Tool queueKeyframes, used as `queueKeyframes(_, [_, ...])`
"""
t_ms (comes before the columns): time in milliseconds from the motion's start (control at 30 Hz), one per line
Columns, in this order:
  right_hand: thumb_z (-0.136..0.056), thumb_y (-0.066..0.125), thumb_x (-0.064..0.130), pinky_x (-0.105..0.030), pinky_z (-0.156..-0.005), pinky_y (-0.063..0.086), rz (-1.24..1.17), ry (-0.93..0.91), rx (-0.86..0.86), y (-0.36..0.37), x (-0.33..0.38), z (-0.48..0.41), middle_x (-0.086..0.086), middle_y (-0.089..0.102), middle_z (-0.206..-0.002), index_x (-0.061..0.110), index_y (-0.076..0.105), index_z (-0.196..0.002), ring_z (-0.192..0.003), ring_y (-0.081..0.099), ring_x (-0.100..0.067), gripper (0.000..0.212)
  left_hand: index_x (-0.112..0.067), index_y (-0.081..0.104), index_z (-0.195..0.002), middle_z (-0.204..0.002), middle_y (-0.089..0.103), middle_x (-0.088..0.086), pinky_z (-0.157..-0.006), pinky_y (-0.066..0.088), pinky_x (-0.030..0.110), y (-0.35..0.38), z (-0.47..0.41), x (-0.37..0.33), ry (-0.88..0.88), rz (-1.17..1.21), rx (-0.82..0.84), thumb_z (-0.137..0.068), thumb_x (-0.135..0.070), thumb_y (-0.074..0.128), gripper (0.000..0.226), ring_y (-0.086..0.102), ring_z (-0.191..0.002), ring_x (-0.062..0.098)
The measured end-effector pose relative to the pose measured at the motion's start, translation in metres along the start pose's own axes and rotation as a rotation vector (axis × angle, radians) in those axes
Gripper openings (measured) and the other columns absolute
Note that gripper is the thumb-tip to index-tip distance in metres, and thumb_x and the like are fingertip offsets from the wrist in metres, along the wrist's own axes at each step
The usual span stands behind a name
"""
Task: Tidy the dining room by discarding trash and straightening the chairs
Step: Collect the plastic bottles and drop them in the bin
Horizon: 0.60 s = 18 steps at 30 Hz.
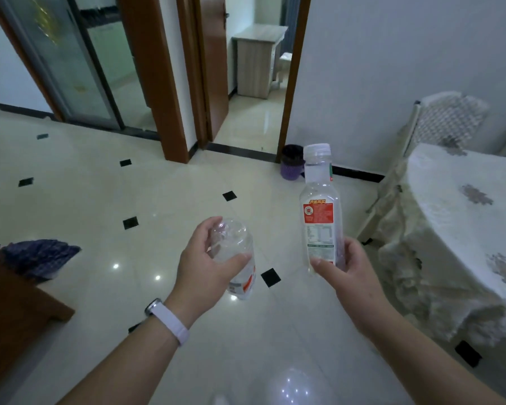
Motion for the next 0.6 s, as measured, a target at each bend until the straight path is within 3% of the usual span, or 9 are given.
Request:
queueKeyframes(167, [-0.073, 0.076, 0.03, -0.022, -0.074, 0.05, -0.035, 0.005, -0.074, 0.015, 0.015, -0.061, 0.008, 0.07, -0.101, 0.027, 0.055, -0.111, -0.092, 0.067, -0.007, 0.044, -0.058, 0.051, -0.109, -0.124, 0.059, -0.017, -0.094, 0.052, 0.032, 0.005, -0.098, -0.008, 0.054, -0.027, 0.095, -0.066, -0.028, 0.087, 0.064, 0.061, -0.111, 0.009])
queueKeyframes(267, [-0.073, 0.078, 0.025, -0.026, -0.078, 0.051, -0.072, 0.024, -0.121, 0.017, 0.016, -0.105, 0.004, 0.071, -0.102, 0.025, 0.056, -0.11, -0.094, 0.068, -0.013, 0.043, -0.057, 0.051, -0.11, -0.125, 0.059, -0.018, -0.094, 0.052, 0.031, 0.016, -0.147, -0.007, 0.066, -0.028, 0.153, -0.07, -0.025, 0.087, 0.063, 0.06, -0.112, 0.009])
queueKeyframes(467, [-0.069, 0.078, 0.033, -0.029, -0.08, 0.052, -0.09, 0.037, -0.152, 0.022, -0.004, -0.214, 0.002, 0.069, -0.107, 0.024, 0.056, -0.11, -0.097, 0.067, -0.013, 0.047, -0.052, 0.051, -0.113, -0.124, 0.059, -0.018, -0.089, 0.052, 0.026, 0.051, -0.247, 0.008, 0.032, -0.068, 0.202, -0.073, -0.019, 0.085, 0.062, 0.06, -0.112, 0.011])
queueKeyframes(600, [-0.078, 0.079, 0.024, -0.014, -0.069, 0.048, -0.12, 0.061, -0.142, 0.034, -0.02, -0.309, 0.002, 0.069, -0.104, 0.022, 0.056, -0.111, -0.088, 0.066, -0.004, 0.04, -0.047, 0.05, -0.115, -0.119, 0.058, -0.019, -0.09, 0.055, 0.033, 0.075, -0.33, 0.007, 0.014, -0.135, 0.219, -0.074, -0.021, 0.083, 0.059, 0.06, -0.108, 0.007])
Point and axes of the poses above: each hand's wrist, its own z-axis away from the middle knuckle, its own y-axis out of the palm, x = y × z, the point moved 7 cm from there along -z, towards the middle knuckle
